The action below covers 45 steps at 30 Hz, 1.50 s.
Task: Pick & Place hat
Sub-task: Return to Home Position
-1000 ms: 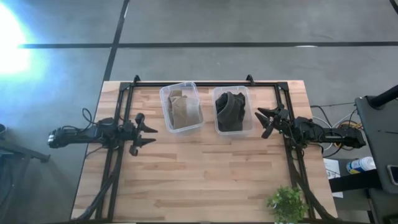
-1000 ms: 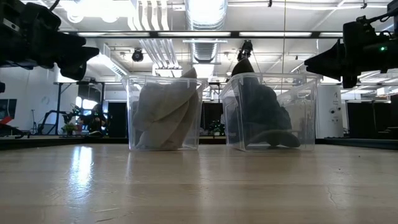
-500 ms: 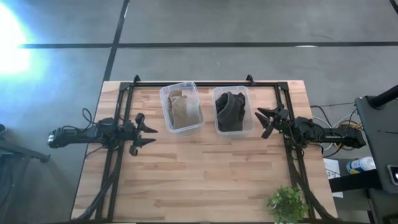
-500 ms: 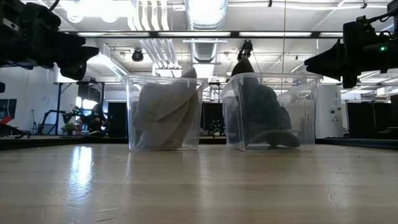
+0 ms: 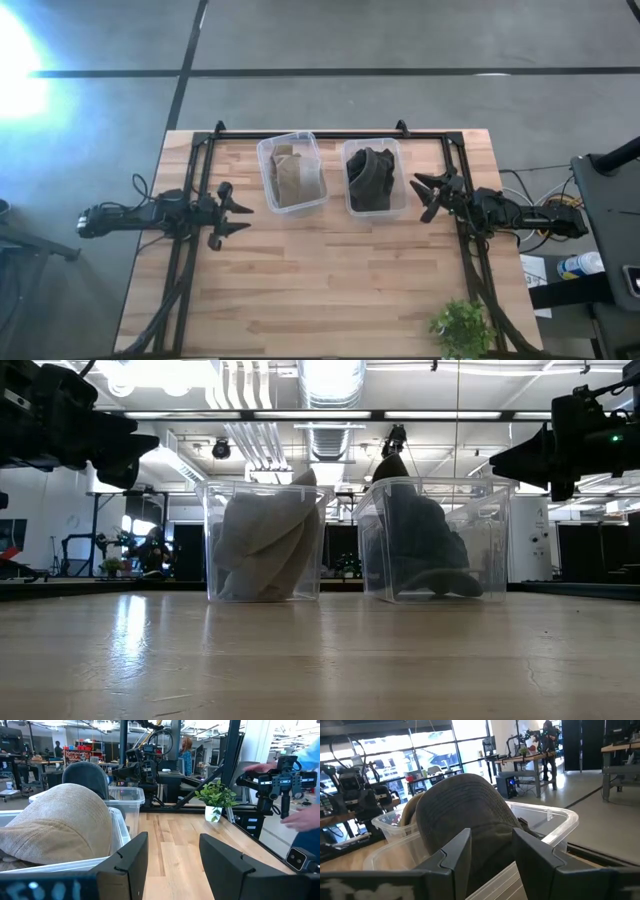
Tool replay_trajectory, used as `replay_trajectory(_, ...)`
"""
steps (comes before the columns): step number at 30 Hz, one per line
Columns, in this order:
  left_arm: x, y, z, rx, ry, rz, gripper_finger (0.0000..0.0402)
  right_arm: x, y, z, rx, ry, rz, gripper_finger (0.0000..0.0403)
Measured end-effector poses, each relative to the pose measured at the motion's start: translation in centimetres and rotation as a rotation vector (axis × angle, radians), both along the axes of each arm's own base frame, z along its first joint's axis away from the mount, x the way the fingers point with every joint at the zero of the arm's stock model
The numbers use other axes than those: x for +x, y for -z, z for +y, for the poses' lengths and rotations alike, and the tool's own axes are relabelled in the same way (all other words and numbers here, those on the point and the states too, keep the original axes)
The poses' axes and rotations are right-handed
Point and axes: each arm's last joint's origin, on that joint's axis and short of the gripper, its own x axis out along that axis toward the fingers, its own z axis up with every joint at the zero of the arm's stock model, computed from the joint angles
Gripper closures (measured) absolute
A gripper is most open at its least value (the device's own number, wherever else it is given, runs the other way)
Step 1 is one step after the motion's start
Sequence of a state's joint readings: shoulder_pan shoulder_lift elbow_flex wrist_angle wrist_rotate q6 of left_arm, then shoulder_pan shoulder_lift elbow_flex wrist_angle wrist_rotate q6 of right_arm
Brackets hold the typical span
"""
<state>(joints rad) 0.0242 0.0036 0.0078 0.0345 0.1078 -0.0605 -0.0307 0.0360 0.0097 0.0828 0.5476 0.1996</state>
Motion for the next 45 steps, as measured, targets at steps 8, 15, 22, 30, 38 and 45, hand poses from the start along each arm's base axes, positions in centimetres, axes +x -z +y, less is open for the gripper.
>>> replay_trajectory(8, 0.0, 0.0, 0.0, 0.0, 0.0, 0.0, 0.023, -0.1, -0.1, 0.0, -0.02, 0.001, 0.005, 0.0264)
replay_trajectory(15, 0.0, 0.0, 0.0, 0.0, 0.0, -0.001, 0.023, -0.2, -0.4, 0.1, -0.006, -0.02, -0.05, 0.0264)
replay_trajectory(22, 0.0, 0.0, 0.0, 0.0, 0.0, -0.001, 0.023, 0.2, -0.5, 1.5, -0.116, -0.497, -0.03, 0.0264)
replay_trajectory(30, 0.0, 0.0, 0.0, 0.0, 0.0, -0.001, 0.023, 0.2, -0.4, 1.9, -0.185, -0.63, -0.002, 0.0264)
replay_trajectory(38, 0.0, 0.0, 0.0, 0.0, -0.001, -0.001, 0.023, 0.3, 0.3, 1.9, -0.17, -0.636, 0.062, 0.0264)
replay_trajectory(45, 0.0, 0.0, 0.0, 0.0, -0.001, -0.001, 0.023, 0.4, 0.5, 1.9, -0.108, -0.641, 0.068, 0.0264)
